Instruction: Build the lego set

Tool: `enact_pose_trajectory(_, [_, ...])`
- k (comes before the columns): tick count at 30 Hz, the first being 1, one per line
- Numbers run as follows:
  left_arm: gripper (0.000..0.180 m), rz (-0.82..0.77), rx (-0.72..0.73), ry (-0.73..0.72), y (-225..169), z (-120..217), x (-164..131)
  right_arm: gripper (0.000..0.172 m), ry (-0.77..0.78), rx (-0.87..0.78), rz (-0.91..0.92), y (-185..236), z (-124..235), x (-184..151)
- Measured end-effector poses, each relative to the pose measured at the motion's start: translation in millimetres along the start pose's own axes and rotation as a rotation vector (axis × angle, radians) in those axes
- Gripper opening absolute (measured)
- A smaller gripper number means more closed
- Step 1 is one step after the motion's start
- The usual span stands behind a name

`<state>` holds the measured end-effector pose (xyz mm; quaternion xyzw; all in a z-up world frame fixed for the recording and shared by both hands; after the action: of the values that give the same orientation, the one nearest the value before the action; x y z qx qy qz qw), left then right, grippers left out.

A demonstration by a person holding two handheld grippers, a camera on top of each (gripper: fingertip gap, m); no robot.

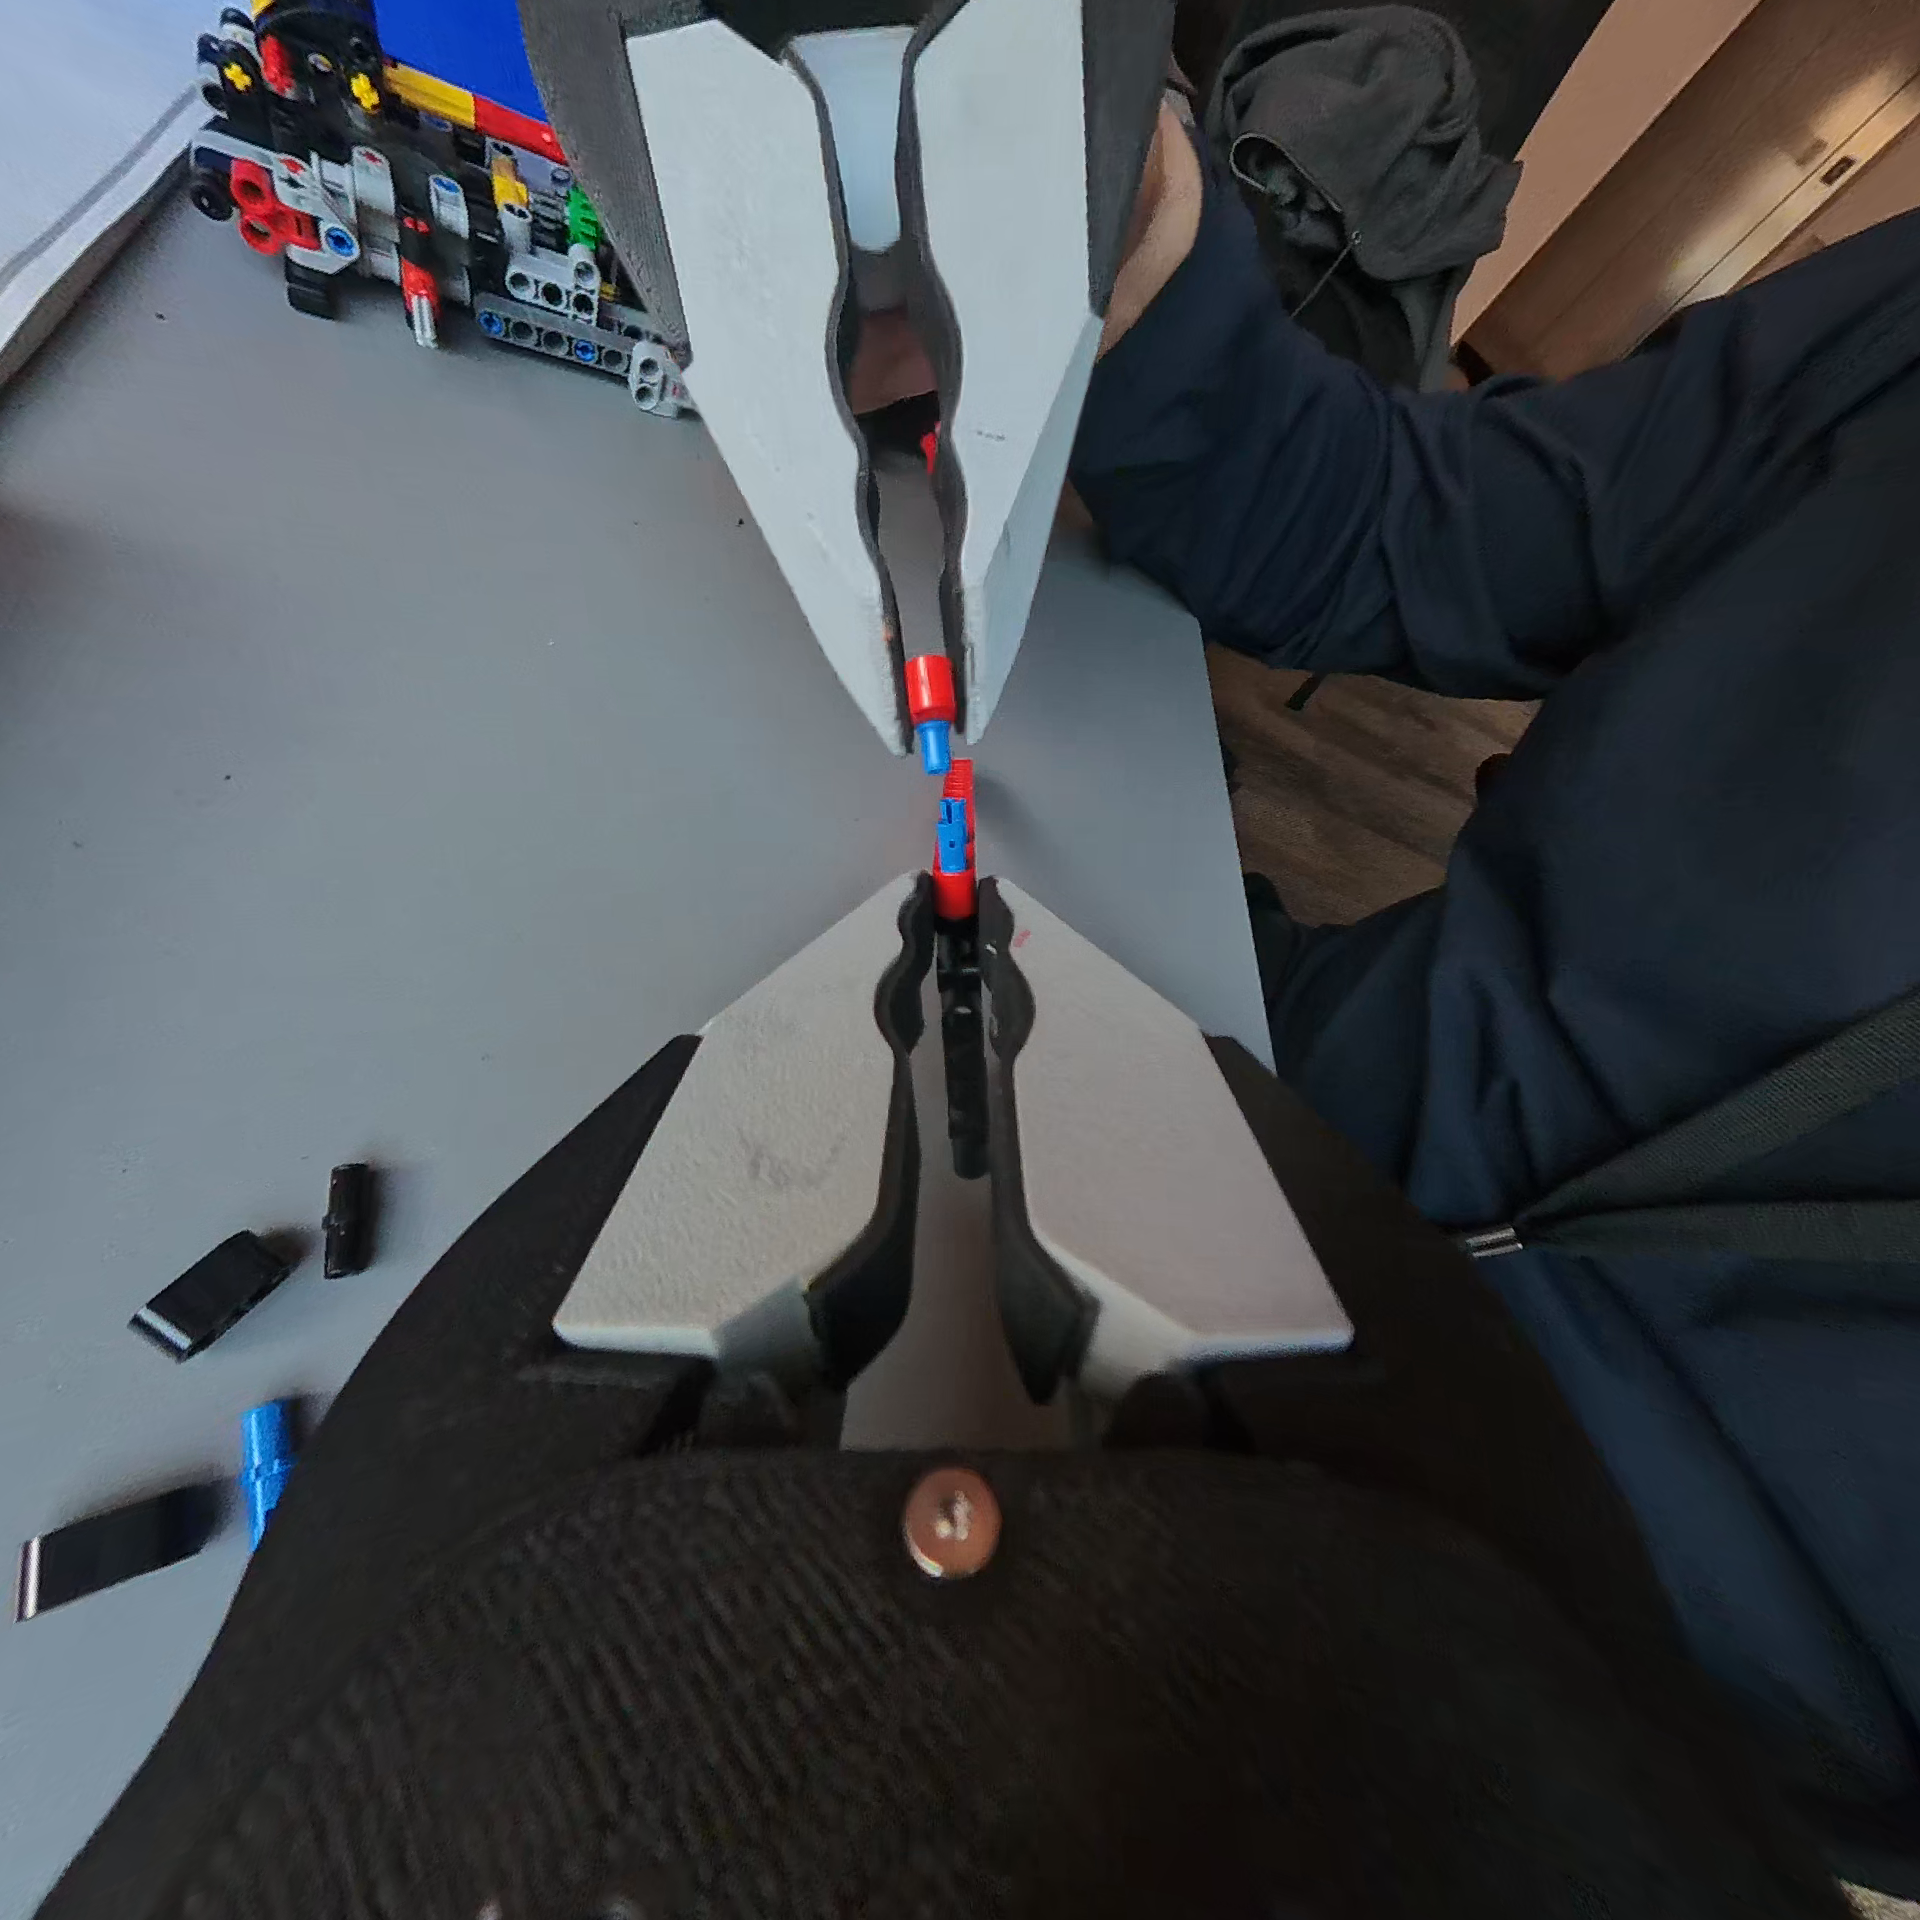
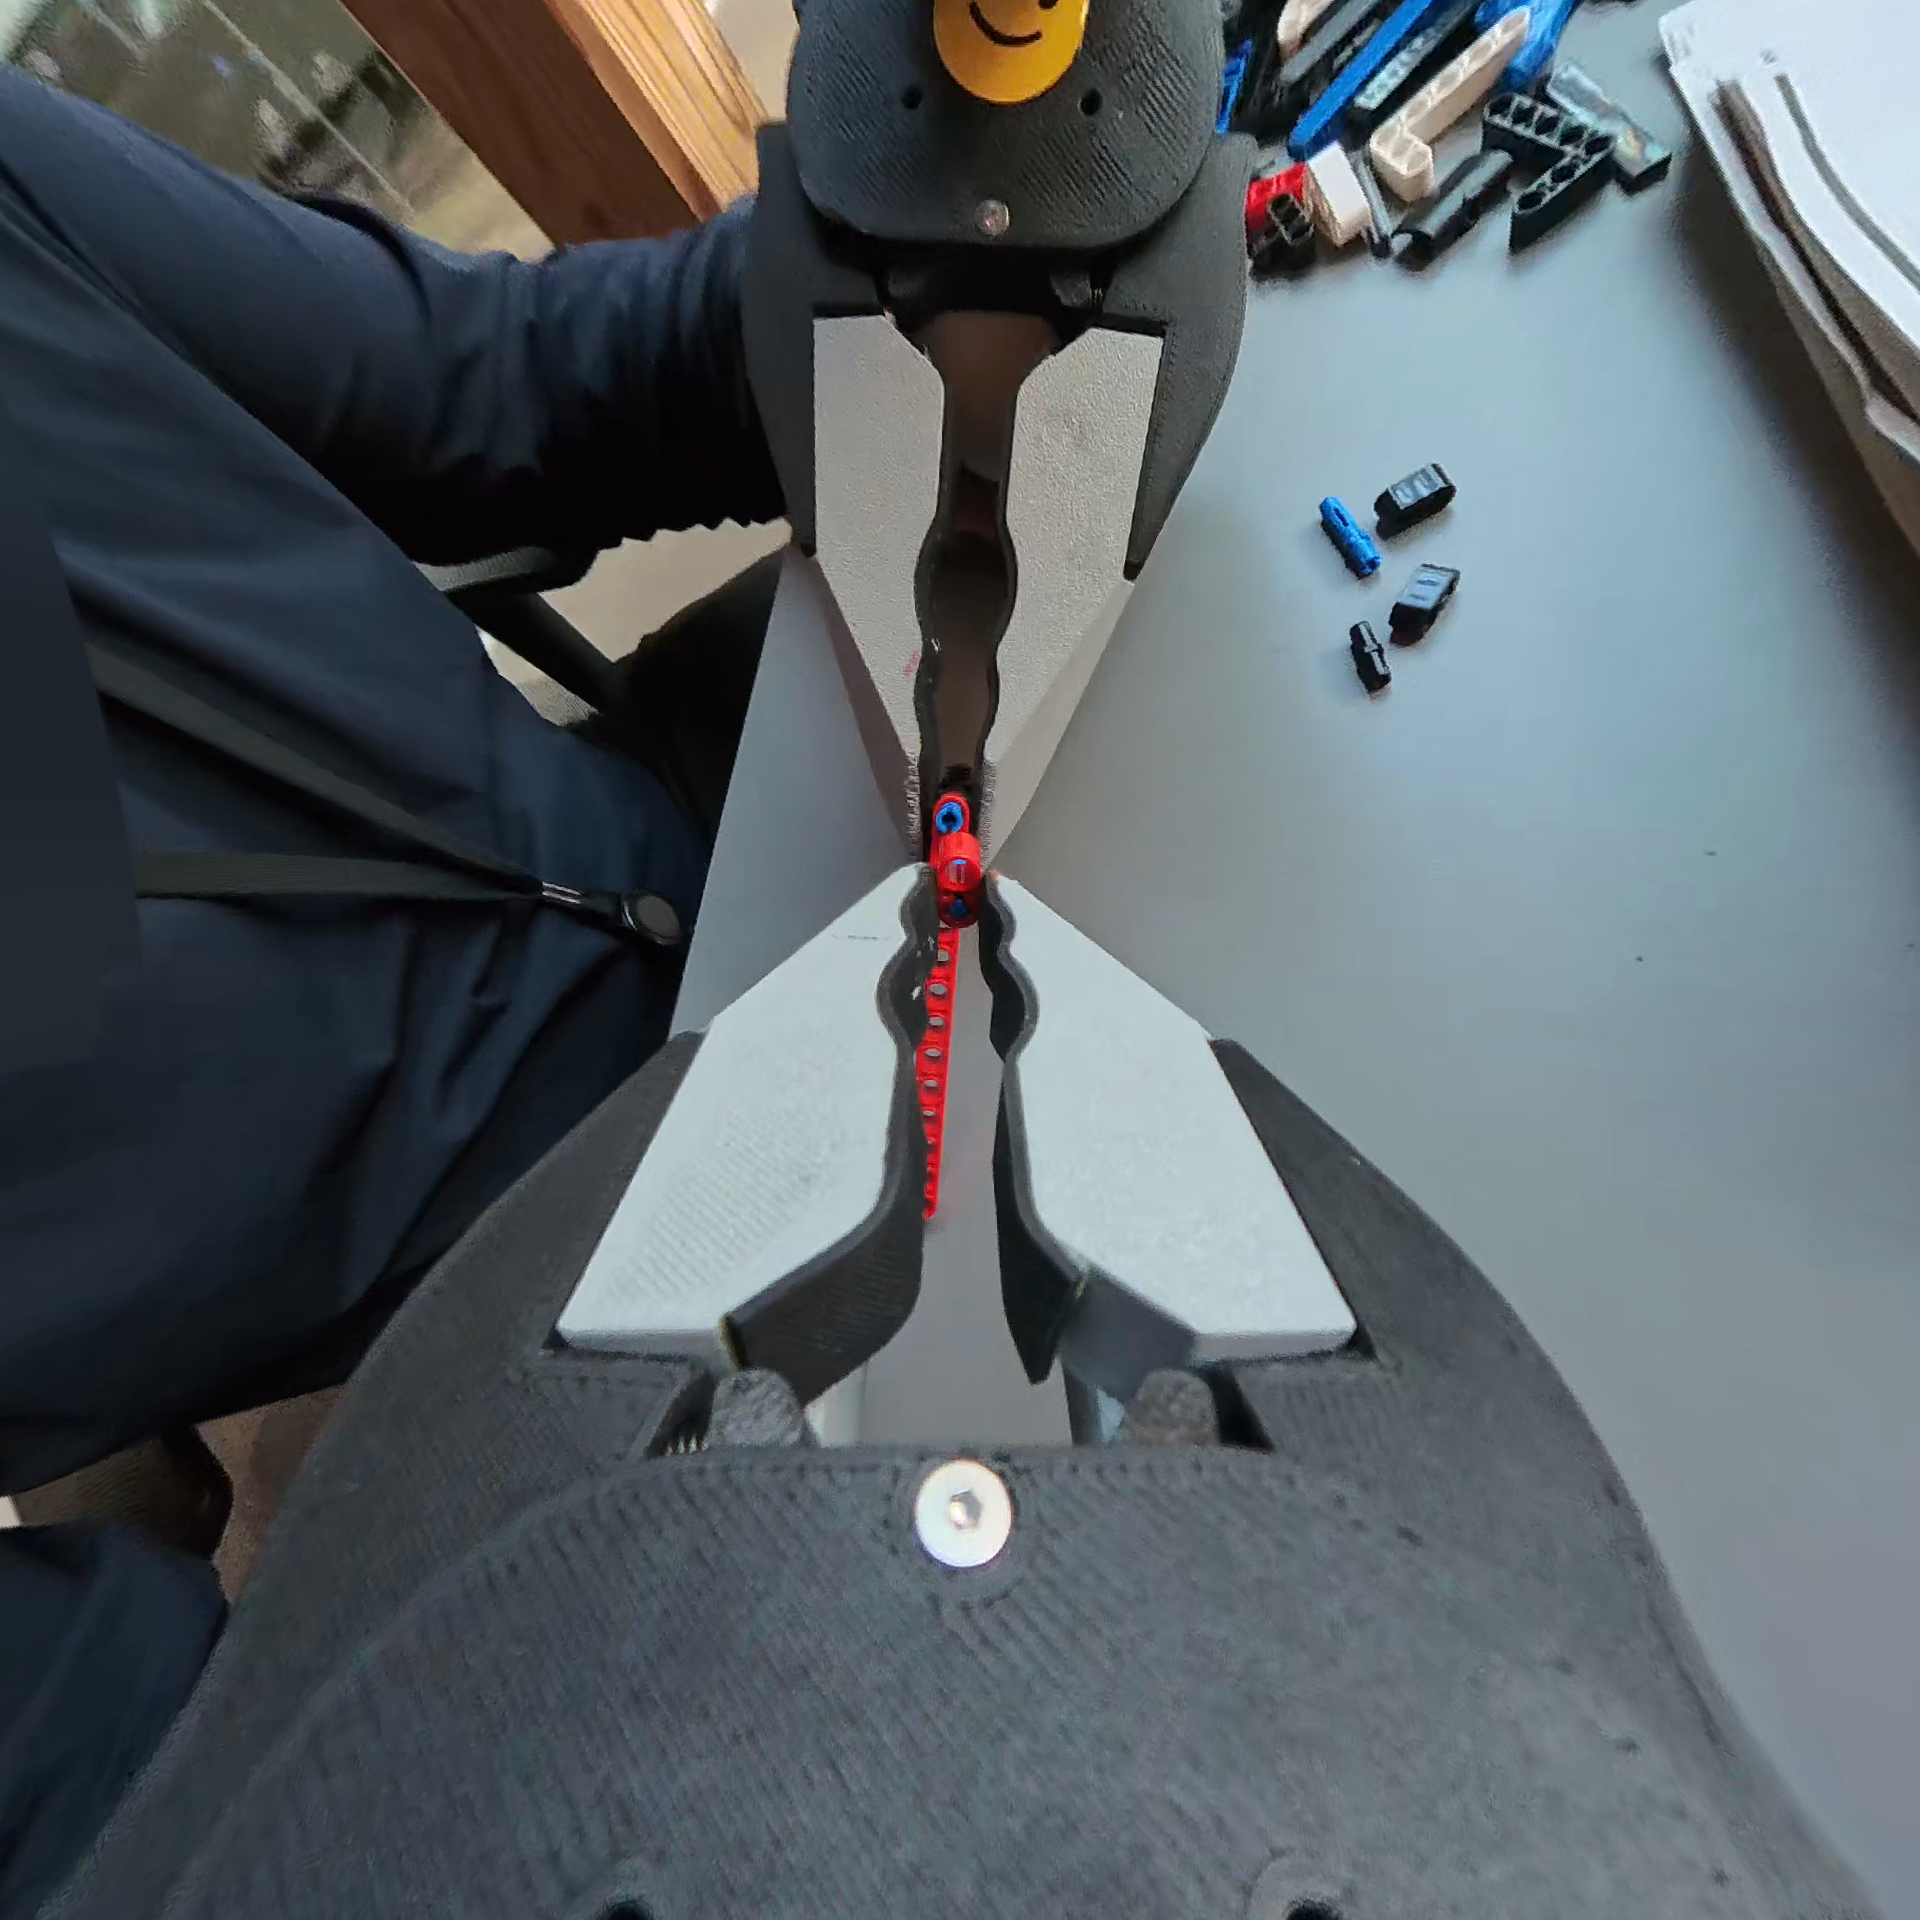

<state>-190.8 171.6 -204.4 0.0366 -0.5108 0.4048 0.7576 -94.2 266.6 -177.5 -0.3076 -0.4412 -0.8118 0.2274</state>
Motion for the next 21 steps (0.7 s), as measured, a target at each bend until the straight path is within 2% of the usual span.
enact_pose_trajectory(10, [0.006,-0.015,0.007,-0.004,-1,1,0,0.005,0.222,-0.032,-0.019,3,-17,15])
enact_pose_trajectory(16, [0.006,-0.028,0.015,-0.006,-2,1,0,0.004,0.185,-0.017,-0.040,1,-16,12])
enact_pose_trajectory(21, [0.006,-0.041,0.021,-0.007,-3,0,1,0.005,0.222,-0.040,-0.013,3,-16,13])
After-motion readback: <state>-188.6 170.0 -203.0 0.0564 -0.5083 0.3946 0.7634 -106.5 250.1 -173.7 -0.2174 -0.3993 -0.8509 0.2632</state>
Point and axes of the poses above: each gripper's, where its closed fingertips meet, z back along the fingers, x out of its top, y = z × x across the jaws, the point moved 8 cm from there along z, back along the fingers, and after that the axes turned 12 degrees about x, right-handed, at the moved point
